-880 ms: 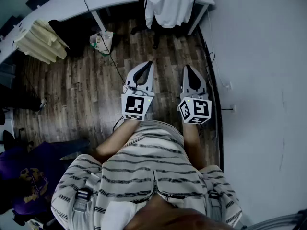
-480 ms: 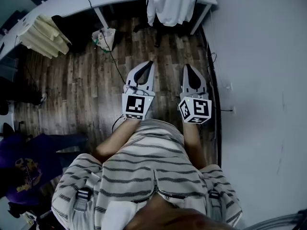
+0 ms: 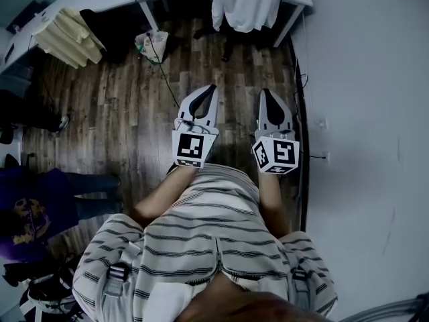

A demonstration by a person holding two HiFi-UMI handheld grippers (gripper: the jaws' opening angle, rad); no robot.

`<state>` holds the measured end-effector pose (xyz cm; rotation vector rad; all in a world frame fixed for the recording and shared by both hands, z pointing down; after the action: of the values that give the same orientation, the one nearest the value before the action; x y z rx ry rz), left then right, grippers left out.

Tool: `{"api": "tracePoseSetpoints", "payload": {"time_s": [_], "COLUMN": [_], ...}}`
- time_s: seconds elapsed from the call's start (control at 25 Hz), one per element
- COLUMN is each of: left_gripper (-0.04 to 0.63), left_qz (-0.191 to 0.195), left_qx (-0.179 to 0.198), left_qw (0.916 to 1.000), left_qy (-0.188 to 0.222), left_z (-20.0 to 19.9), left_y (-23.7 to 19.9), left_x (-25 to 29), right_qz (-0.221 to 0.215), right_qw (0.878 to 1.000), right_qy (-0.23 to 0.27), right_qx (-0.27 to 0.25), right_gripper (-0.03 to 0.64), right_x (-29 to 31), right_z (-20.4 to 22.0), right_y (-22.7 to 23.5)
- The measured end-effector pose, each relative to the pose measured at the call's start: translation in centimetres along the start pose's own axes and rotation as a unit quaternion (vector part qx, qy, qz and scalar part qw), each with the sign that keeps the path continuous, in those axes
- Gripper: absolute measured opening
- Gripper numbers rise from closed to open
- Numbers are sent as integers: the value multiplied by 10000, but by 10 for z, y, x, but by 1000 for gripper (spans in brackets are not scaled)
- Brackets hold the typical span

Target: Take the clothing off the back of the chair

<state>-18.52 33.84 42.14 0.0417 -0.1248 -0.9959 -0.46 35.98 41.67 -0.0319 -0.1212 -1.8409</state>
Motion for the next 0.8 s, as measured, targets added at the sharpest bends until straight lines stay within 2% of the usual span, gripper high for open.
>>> {"api": "tracePoseSetpoints", "payload": {"time_s": [0.24, 0.48, 0.8], "left_gripper": [25, 23, 25], "left_qz": [-161, 22, 41], "left_qx": [15, 64, 77], "left_qw": [9999, 9996, 9998], "left_qy": [-56, -267, -173], "left_z": [3, 23, 26], "left_y": [5, 7, -18], "left_x": [-4, 9, 75], "right_qz": [59, 140, 251], "right_qw": [9999, 9998, 9996], "right_qy": [7, -87, -120], "right_qx": [100, 127, 82], "right_gripper": [20, 20, 20], "right_x": [-9, 2, 59], "right_z": [3, 17, 18], "right_y": [13, 16, 49]}}
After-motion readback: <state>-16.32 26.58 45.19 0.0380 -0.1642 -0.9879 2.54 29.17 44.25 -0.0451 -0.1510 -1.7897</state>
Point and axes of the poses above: the fingertips, and each gripper's own axes: x forward along the fingers, y to its right, z out of its underside, the point moved 7 cm from there along -x, backward along the fingers, and after that the axes turned 7 degrees about -y, right-handed, at the moved point
